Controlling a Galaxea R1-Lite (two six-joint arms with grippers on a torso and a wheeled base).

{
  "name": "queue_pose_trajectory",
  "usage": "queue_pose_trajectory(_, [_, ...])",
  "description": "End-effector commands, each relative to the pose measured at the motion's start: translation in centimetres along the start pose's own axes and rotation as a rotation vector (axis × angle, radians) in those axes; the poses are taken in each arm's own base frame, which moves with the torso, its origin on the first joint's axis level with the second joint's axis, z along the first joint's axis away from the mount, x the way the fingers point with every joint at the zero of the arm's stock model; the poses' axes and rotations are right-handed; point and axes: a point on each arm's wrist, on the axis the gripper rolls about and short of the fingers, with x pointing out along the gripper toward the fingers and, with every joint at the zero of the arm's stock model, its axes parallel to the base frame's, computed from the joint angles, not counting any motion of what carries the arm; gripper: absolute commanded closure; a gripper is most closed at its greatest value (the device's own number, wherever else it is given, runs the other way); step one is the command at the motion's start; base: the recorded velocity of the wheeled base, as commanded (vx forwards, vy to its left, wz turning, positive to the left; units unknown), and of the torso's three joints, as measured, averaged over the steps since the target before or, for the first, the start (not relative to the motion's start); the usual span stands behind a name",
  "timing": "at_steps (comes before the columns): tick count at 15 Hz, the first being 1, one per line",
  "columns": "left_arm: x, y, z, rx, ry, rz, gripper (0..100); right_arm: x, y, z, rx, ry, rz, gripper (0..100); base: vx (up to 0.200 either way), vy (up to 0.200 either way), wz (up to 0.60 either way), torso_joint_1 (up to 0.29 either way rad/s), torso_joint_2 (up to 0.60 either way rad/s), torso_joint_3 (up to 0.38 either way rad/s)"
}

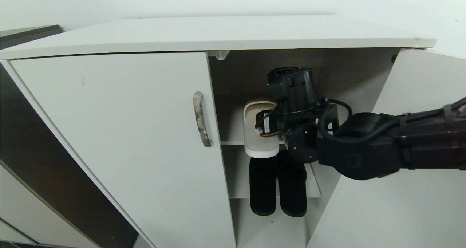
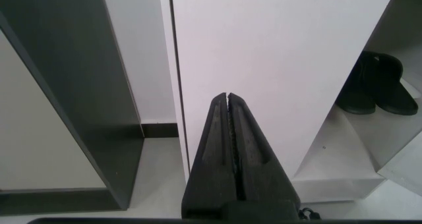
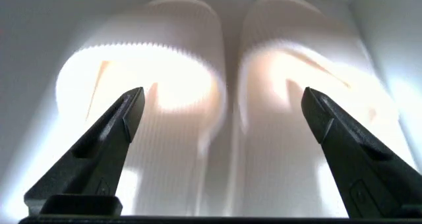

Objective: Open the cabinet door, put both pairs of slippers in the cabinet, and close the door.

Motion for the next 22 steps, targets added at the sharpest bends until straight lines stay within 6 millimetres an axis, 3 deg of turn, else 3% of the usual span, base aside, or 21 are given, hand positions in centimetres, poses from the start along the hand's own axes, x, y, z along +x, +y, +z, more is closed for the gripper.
queue_pose_trajectory(1, [0.0,0.0,0.0,0.0,0.0,-0.001,100,-4.8,-1.3,0.5,0.016,-0.025,0.058,100,0.0,0.0,0.0,0.0,0.0,0.0])
queue_pose_trajectory(7, [0.0,0.0,0.0,0.001,0.0,-0.001,100,-10.2,-3.8,0.5,0.035,-0.034,0.146,100,0.0,0.0,0.0,0.0,0.0,0.0])
queue_pose_trajectory(9, [0.0,0.0,0.0,0.001,0.0,-0.001,100,-11.1,-4.9,-0.7,0.015,-0.012,0.154,100,0.0,0.0,0.0,0.0,0.0,0.0])
queue_pose_trajectory(22, [0.0,0.0,0.0,0.001,0.0,-0.004,100,-10.3,-4.1,-2.1,0.004,0.024,0.148,100,0.0,0.0,0.0,0.0,0.0,0.0])
